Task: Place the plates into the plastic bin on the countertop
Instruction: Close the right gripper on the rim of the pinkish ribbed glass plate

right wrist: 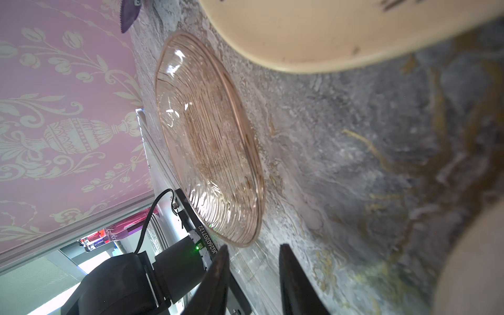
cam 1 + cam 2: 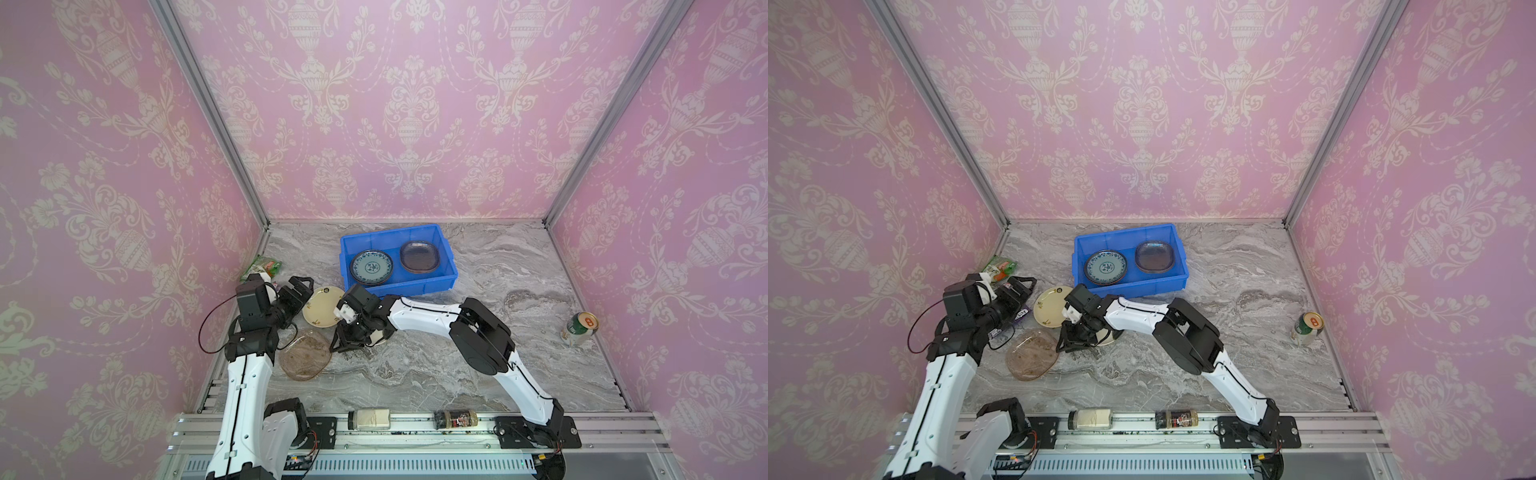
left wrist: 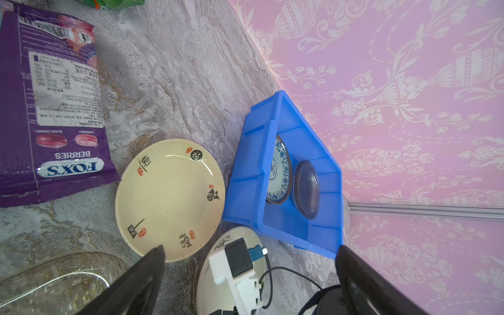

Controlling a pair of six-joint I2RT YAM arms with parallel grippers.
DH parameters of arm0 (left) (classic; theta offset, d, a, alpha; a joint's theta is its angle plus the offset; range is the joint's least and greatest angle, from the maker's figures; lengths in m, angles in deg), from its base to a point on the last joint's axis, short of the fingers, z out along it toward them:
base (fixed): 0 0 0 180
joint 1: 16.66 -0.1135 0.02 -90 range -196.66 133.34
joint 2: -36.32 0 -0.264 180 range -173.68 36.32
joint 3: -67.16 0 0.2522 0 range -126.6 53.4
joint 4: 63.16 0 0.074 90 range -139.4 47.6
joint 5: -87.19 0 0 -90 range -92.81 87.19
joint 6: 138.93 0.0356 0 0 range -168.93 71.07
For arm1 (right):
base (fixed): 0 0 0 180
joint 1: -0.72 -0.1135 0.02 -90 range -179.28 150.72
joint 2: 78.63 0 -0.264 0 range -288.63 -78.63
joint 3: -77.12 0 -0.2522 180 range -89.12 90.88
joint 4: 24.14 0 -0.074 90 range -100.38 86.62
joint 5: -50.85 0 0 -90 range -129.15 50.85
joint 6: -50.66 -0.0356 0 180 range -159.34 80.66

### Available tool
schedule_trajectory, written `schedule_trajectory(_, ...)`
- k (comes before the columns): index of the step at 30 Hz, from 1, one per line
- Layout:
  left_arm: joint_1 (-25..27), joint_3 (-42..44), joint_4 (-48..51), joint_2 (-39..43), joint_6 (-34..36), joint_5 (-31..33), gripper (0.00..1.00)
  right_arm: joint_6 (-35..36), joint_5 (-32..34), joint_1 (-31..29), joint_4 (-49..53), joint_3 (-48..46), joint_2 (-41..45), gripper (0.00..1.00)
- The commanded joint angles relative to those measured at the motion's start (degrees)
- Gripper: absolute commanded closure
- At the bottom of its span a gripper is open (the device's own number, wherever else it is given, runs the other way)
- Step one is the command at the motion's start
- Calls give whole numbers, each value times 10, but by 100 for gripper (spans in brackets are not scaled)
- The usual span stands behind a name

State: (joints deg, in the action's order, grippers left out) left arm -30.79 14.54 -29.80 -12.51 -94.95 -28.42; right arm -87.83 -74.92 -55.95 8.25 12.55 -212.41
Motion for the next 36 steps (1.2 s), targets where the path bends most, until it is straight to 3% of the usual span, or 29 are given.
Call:
schedule_trajectory(1, -8, 13, -15, -1, -3, -17, 1, 21, 1, -2, 34, 30, -17, 68)
schedule_trajectory(25, -13, 27, -16, 7, 12, -16, 1, 16, 4, -3, 68, 117, -89, 79)
schedule_trajectory(36, -12, 29, -24, 9, 17, -21, 1, 19, 9, -3, 57, 111, -79, 100)
